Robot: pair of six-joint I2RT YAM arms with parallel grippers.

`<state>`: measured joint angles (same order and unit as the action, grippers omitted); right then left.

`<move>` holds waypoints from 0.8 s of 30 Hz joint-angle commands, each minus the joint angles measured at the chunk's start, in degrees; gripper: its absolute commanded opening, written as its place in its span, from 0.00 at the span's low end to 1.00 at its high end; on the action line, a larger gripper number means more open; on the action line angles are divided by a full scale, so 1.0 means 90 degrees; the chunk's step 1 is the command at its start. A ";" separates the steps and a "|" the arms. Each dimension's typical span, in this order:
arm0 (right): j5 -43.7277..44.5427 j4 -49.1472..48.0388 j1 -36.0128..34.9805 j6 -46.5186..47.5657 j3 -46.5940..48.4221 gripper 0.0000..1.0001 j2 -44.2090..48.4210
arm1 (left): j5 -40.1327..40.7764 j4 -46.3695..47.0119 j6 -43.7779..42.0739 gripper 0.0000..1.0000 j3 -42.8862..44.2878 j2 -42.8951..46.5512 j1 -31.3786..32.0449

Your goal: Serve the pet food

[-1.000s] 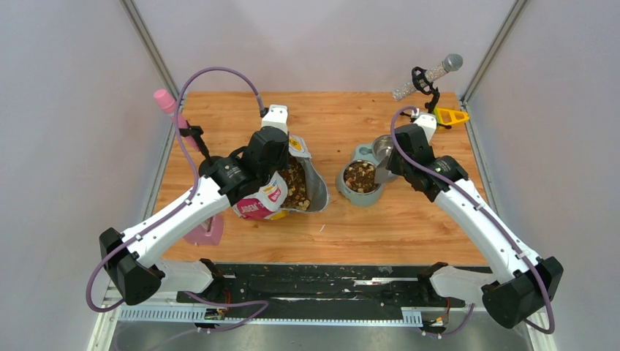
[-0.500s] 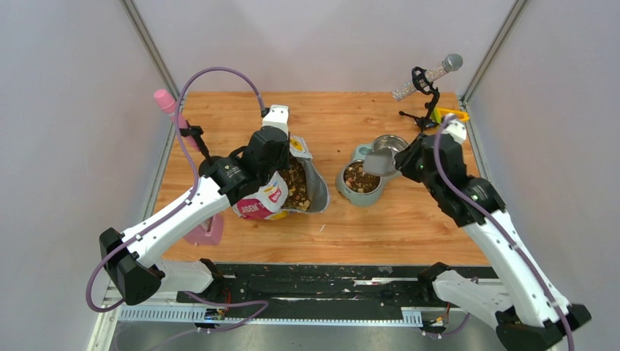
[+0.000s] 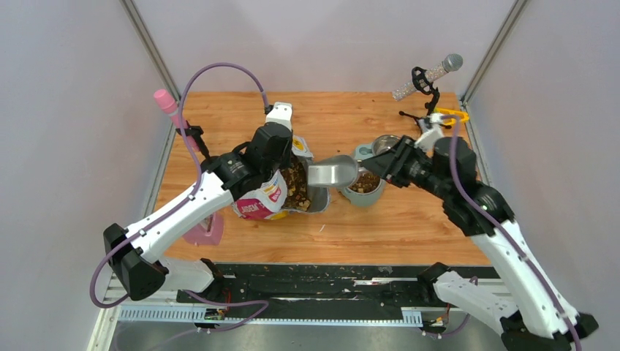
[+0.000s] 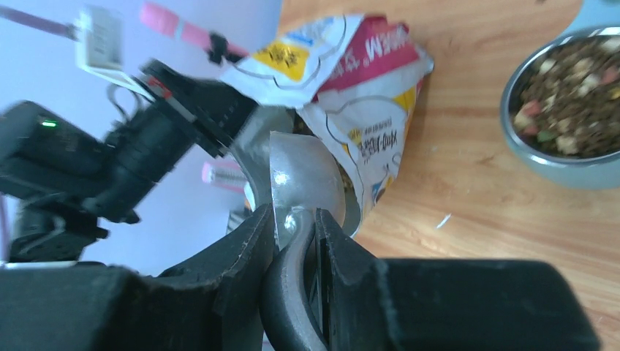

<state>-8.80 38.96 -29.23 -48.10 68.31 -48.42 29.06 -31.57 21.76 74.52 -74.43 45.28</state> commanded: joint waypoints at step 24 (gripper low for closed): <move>0.6785 0.4550 -0.3656 -0.2260 0.4004 0.00 -0.5846 | 0.0209 0.0363 0.0278 0.00 0.0315 0.0409 -0.0035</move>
<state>39.22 63.96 -63.16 -62.11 101.49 -97.30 28.34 -32.58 22.50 75.18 -74.74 45.23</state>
